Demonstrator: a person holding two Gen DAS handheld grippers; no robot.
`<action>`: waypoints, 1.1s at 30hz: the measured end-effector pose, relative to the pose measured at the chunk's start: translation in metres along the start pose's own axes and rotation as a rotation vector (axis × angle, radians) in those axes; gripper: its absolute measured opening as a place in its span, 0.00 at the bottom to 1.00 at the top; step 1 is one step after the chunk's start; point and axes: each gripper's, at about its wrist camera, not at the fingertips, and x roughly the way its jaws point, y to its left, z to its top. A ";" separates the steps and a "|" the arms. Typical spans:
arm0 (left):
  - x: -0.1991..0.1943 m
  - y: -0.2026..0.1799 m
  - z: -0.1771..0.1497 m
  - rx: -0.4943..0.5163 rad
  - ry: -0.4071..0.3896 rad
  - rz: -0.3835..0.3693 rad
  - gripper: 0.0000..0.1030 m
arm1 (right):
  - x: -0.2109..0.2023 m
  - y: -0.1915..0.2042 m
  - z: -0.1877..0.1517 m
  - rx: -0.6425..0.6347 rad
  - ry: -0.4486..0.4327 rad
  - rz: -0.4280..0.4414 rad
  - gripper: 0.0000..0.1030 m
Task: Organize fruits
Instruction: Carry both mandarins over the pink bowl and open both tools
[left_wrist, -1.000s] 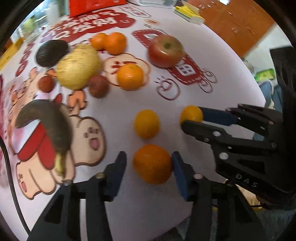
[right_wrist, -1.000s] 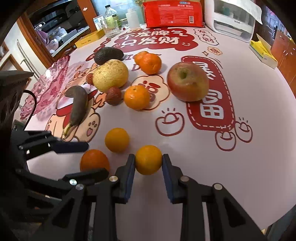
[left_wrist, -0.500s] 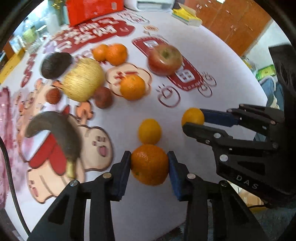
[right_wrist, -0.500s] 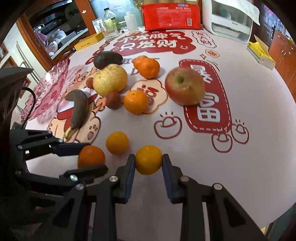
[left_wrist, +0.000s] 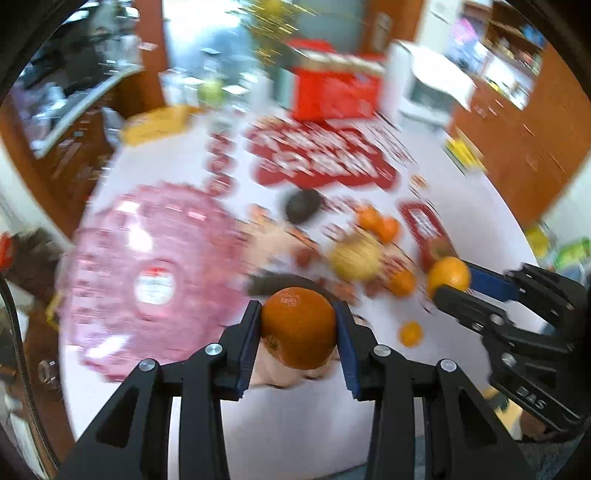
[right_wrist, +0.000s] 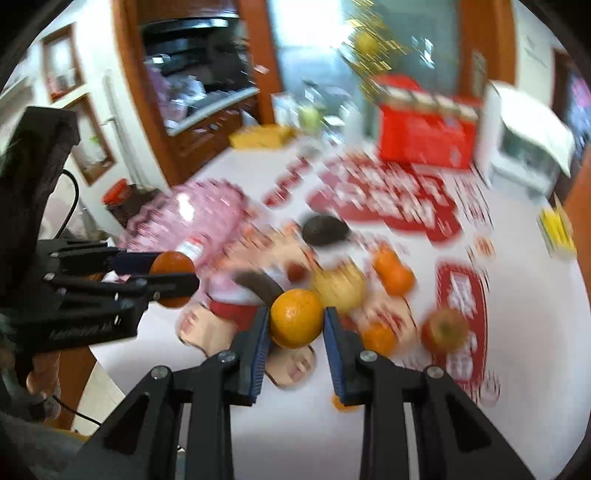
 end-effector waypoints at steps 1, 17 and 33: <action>-0.006 0.010 0.003 -0.013 -0.019 0.024 0.36 | -0.001 0.011 0.011 -0.027 -0.014 0.009 0.28; -0.033 0.163 0.049 -0.155 -0.171 0.262 0.37 | 0.052 0.131 0.135 -0.158 -0.058 0.071 0.28; 0.113 0.207 0.021 -0.211 0.089 0.210 0.37 | 0.203 0.134 0.104 -0.044 0.255 0.034 0.29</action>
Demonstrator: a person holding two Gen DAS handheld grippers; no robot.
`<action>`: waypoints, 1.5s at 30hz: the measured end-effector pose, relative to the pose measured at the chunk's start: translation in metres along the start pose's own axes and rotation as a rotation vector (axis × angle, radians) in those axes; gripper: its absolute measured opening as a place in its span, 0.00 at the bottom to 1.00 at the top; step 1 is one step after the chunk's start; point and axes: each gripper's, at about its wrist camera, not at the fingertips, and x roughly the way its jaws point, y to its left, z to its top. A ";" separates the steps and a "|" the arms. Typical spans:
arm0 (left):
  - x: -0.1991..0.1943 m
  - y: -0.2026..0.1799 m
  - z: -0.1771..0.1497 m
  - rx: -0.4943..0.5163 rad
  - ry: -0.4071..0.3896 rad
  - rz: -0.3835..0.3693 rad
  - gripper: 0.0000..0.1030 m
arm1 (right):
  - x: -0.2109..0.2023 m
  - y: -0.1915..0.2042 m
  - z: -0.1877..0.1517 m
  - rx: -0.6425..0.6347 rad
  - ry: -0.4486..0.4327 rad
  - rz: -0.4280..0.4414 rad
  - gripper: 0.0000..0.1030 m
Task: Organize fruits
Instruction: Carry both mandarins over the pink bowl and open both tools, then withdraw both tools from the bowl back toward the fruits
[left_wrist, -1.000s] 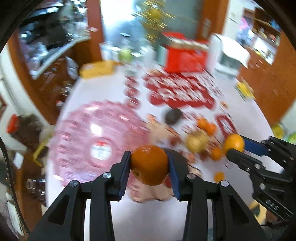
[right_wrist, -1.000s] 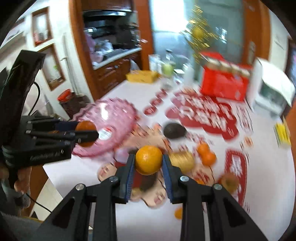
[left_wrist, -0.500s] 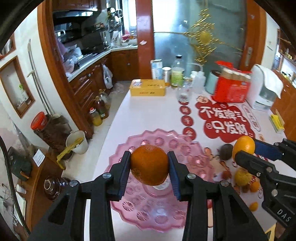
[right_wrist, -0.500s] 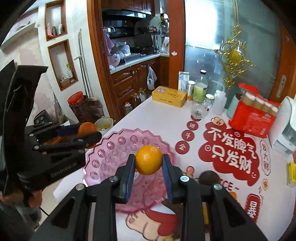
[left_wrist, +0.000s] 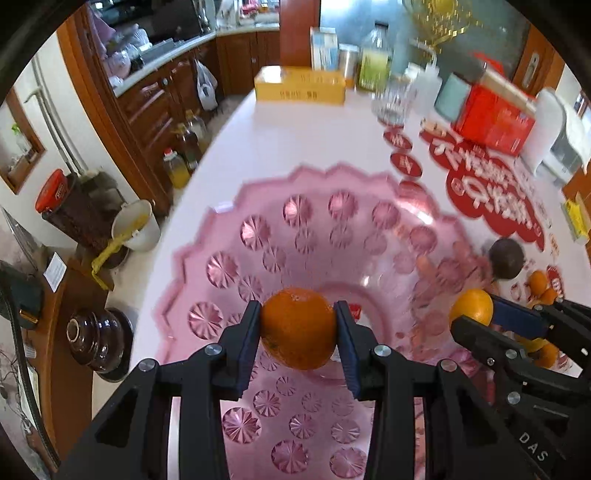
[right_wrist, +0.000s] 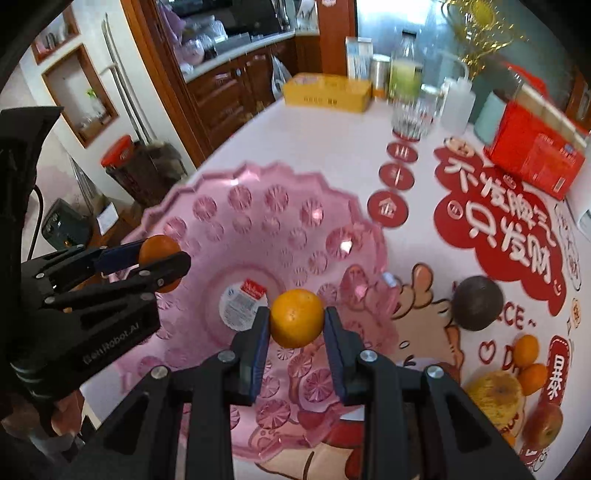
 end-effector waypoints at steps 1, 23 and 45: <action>0.007 -0.002 -0.002 0.006 0.013 0.001 0.37 | 0.004 0.001 -0.001 0.000 0.011 0.001 0.29; 0.020 -0.011 -0.009 0.063 0.011 0.012 0.82 | 0.025 -0.017 -0.005 0.067 0.049 -0.007 0.42; -0.101 -0.008 -0.057 0.029 -0.192 -0.078 0.82 | -0.060 0.005 -0.053 0.041 -0.103 -0.033 0.42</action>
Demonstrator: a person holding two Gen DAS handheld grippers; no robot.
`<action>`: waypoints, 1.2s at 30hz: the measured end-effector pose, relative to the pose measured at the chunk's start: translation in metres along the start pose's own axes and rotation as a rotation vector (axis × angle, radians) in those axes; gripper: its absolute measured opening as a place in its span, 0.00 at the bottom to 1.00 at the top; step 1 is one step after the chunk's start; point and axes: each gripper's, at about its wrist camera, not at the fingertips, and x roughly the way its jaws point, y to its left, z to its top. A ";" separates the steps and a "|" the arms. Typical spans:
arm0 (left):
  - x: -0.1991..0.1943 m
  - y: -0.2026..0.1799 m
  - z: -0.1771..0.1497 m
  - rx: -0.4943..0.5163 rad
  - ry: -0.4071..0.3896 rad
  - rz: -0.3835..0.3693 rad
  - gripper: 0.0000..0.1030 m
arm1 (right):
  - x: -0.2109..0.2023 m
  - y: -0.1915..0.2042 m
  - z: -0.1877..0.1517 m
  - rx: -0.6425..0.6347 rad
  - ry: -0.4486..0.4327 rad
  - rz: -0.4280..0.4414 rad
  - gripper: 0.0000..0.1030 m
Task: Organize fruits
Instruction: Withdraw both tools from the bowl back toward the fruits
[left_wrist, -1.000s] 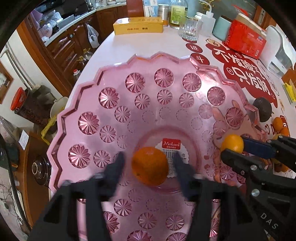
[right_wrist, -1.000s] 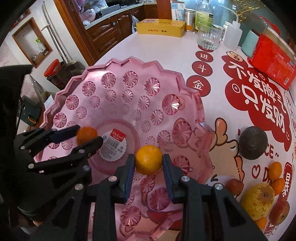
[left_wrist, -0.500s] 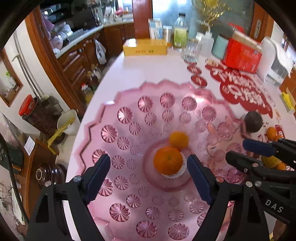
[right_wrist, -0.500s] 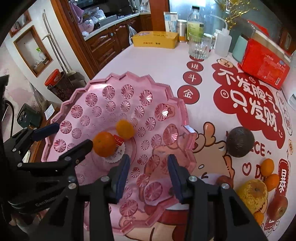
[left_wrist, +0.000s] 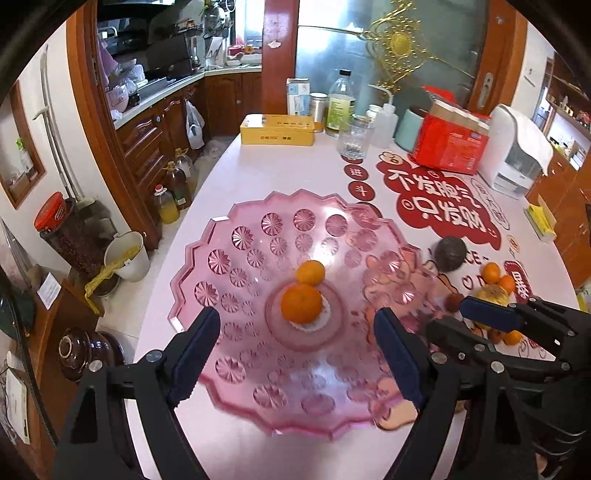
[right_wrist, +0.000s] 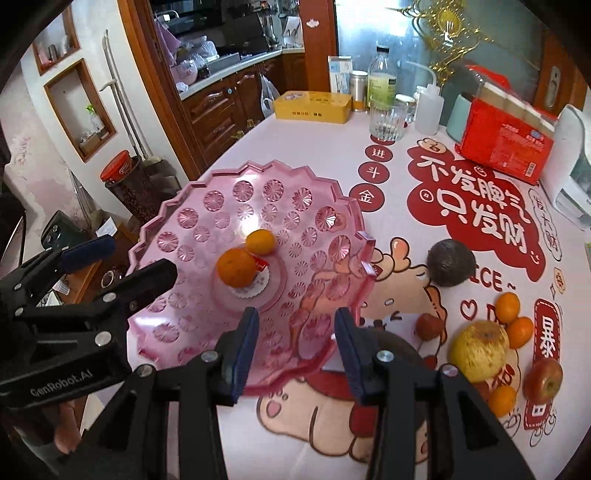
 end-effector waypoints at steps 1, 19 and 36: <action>-0.006 -0.003 -0.002 0.010 0.001 -0.002 0.82 | -0.007 0.001 -0.004 -0.002 -0.010 -0.004 0.42; -0.089 -0.107 0.009 0.143 -0.081 -0.128 0.90 | -0.123 -0.033 -0.053 0.009 -0.224 -0.129 0.61; -0.108 -0.208 0.056 0.211 -0.079 -0.157 0.99 | -0.210 -0.168 -0.064 0.135 -0.345 -0.308 0.62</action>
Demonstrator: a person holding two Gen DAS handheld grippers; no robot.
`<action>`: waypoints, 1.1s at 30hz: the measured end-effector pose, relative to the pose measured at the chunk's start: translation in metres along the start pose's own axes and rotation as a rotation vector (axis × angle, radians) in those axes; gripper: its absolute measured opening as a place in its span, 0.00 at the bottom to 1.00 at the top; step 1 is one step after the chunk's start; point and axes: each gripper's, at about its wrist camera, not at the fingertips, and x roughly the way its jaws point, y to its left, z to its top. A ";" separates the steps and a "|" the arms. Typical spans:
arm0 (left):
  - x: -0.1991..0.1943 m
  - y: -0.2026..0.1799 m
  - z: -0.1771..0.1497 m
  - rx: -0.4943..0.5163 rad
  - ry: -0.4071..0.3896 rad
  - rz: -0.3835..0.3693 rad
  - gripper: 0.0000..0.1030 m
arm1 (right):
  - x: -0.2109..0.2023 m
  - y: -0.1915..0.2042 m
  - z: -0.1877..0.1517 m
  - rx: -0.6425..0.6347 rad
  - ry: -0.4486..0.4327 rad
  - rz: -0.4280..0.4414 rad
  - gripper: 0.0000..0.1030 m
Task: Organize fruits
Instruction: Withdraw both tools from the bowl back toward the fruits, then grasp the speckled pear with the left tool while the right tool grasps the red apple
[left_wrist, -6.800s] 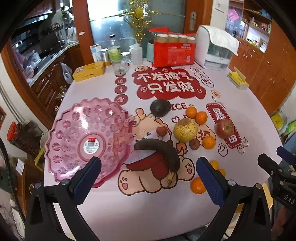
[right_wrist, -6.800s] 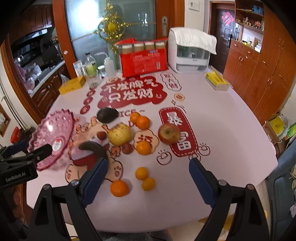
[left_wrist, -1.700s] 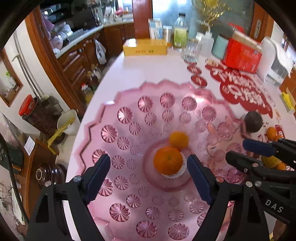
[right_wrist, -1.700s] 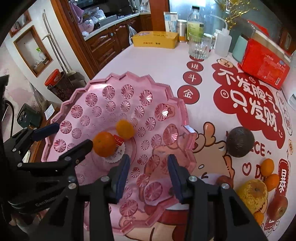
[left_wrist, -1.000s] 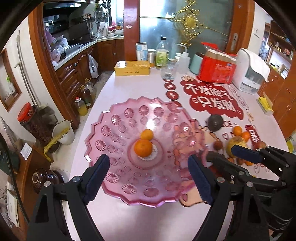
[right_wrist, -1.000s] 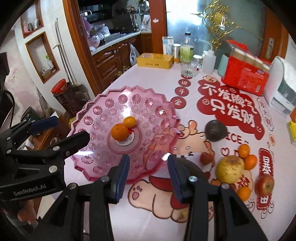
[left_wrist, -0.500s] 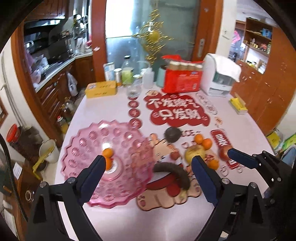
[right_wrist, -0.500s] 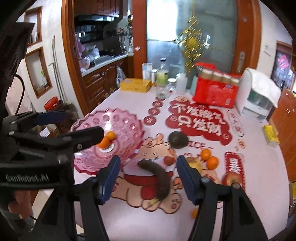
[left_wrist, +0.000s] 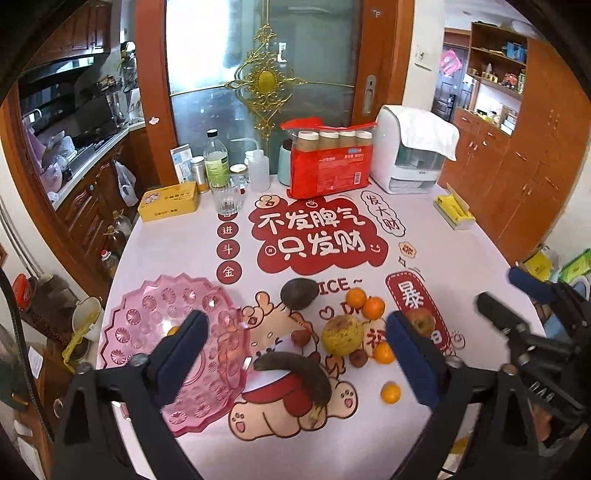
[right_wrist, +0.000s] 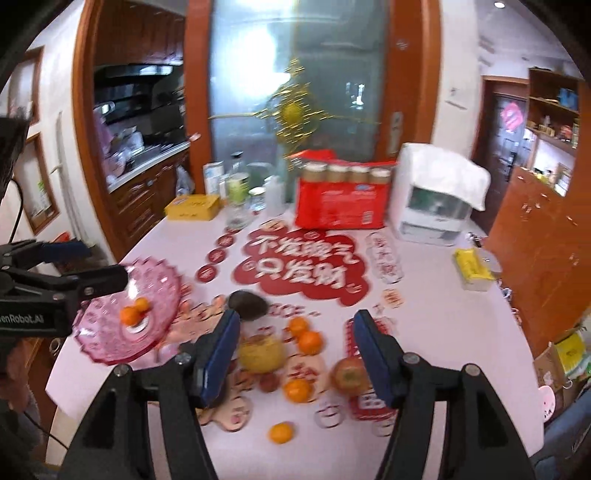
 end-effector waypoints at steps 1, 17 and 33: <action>0.001 -0.003 0.005 -0.008 -0.008 0.004 0.99 | -0.002 -0.010 0.003 0.009 -0.009 -0.011 0.63; 0.103 -0.063 0.017 -0.018 0.103 0.021 0.99 | 0.070 -0.107 -0.013 0.083 0.108 -0.024 0.71; 0.220 -0.065 -0.038 -0.122 0.327 0.052 0.99 | 0.166 -0.113 -0.068 0.058 0.336 0.095 0.71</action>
